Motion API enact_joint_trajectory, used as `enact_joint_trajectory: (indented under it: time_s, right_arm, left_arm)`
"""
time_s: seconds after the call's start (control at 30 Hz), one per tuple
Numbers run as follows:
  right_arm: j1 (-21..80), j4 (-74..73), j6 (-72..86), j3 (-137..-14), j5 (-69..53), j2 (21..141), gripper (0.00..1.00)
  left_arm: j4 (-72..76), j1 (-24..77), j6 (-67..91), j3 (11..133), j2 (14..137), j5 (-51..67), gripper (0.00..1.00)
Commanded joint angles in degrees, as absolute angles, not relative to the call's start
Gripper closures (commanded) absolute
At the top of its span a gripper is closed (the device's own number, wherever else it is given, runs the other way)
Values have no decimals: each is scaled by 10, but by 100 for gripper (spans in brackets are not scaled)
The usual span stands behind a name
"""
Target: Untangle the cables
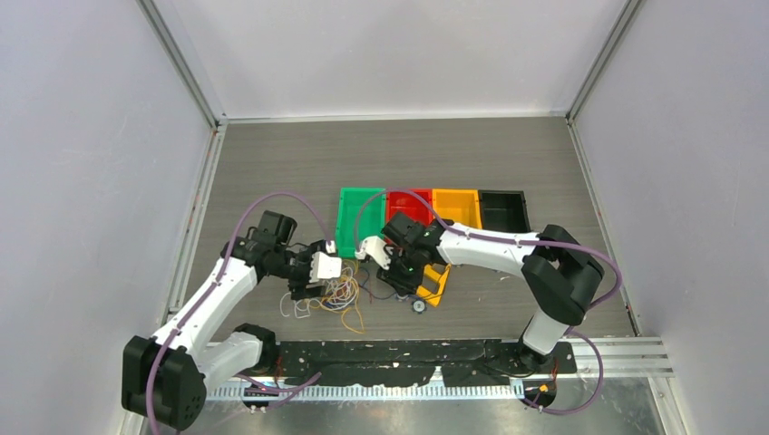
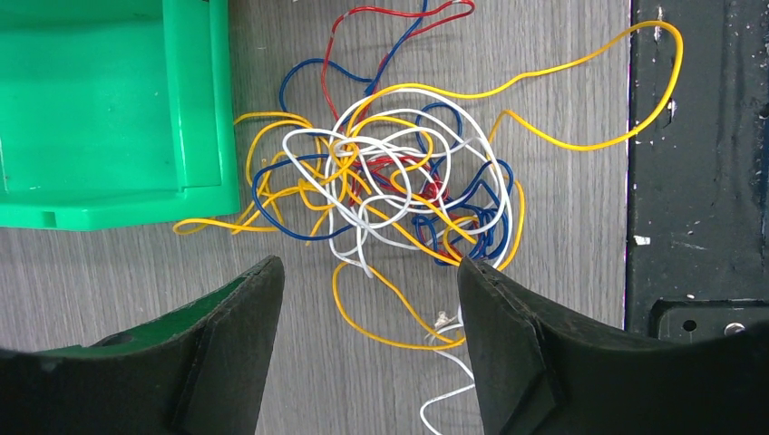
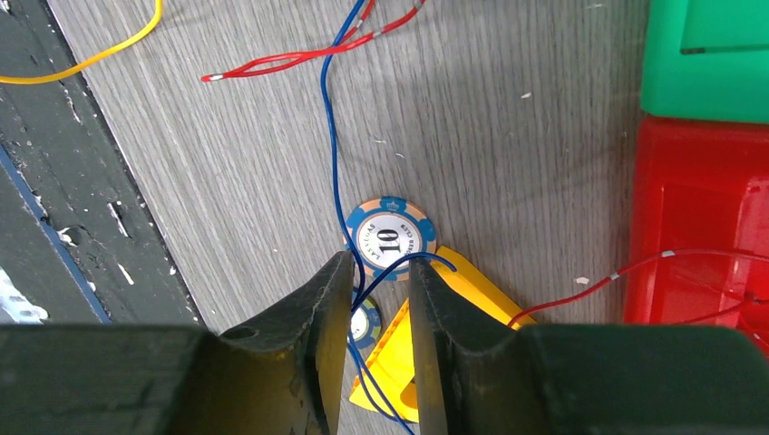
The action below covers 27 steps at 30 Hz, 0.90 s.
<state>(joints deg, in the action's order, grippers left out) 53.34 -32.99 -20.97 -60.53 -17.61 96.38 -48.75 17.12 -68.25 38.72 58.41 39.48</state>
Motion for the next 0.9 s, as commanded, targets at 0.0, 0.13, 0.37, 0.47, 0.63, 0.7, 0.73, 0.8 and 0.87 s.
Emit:
enact_joint_trajectory:
  time_s: [0.0,0.13,0.37,0.47,0.63,0.7,0.73,0.8,0.87]
  right_arm:
    - [543,-307,-212,-607,-170,969,65]
    - [550,-300,-217,-602,-155,972,68]
    - [556,-310,-221,-600,-140,962,94]
    - [557,-311,-217,-595,-137,928,95]
    - [554,-317,-211,-586,-116,837,94]
    - [548,-327,-220,-582,-114,796,95]
    - [542,-331,-227,-581,-113,785,95]
    - [521,-346,-235,-583,-125,747,95]
    - [487,-362,-242,-587,-140,710,95]
  left_arm:
    - [-463,169,-684,379,574,398,28]
    - [-451,169,-668,381,585,398,26]
    - [-397,212,-648,361,606,339,19]
    - [-386,242,-643,345,610,315,20]
    - [-381,272,-666,315,623,259,47]
    - [-382,267,-672,310,633,223,65]
    - [-388,256,-680,308,635,212,72]
    - [-403,224,-697,310,636,216,84]
    - [-421,196,-719,313,637,219,93]
